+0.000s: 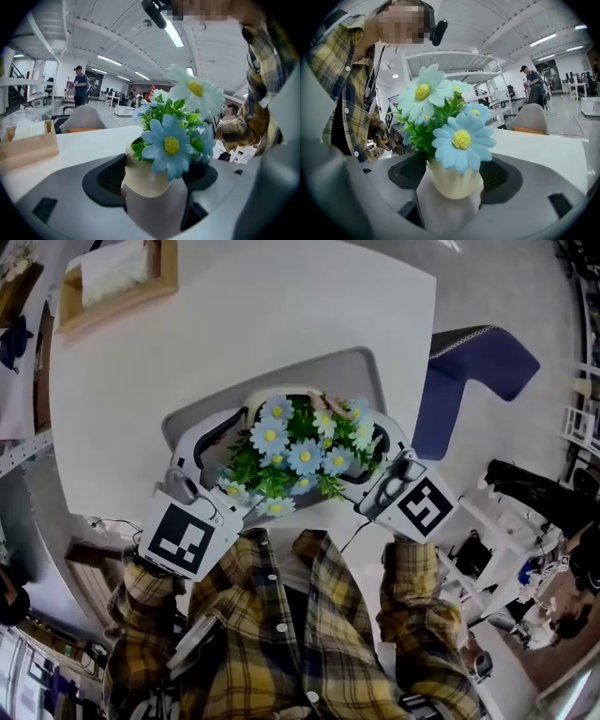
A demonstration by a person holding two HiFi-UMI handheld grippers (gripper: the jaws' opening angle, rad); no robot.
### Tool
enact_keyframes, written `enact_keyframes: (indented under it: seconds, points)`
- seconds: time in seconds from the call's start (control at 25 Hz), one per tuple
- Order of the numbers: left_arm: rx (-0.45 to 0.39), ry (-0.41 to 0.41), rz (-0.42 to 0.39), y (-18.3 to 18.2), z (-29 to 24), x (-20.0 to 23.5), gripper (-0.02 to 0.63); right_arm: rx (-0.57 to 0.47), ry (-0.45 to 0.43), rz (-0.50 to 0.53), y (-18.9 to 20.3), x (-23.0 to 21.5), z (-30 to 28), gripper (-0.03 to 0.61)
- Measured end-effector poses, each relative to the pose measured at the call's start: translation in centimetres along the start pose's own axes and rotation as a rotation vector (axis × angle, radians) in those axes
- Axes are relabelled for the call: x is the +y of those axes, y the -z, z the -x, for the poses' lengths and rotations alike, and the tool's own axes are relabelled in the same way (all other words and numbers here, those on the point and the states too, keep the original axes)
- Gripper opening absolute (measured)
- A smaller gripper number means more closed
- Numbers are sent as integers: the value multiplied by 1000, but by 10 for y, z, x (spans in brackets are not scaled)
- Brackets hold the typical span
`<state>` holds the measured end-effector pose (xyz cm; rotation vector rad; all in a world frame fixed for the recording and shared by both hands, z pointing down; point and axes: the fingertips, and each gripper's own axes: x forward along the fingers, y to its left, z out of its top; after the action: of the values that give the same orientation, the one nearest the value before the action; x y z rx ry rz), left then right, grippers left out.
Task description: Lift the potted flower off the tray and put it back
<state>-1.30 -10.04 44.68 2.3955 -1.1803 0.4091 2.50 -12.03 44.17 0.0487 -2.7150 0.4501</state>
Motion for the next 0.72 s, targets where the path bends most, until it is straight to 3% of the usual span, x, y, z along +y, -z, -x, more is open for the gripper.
enact_keyframes:
  seconds: [0.36,0.72]
  points:
    - [-25,3,-51,0,4,0,357,-9,2,-14,2,3,-1,351]
    - [-58,2,-50,8,-2,-3,357,-9,15,23,7,1,0,351]
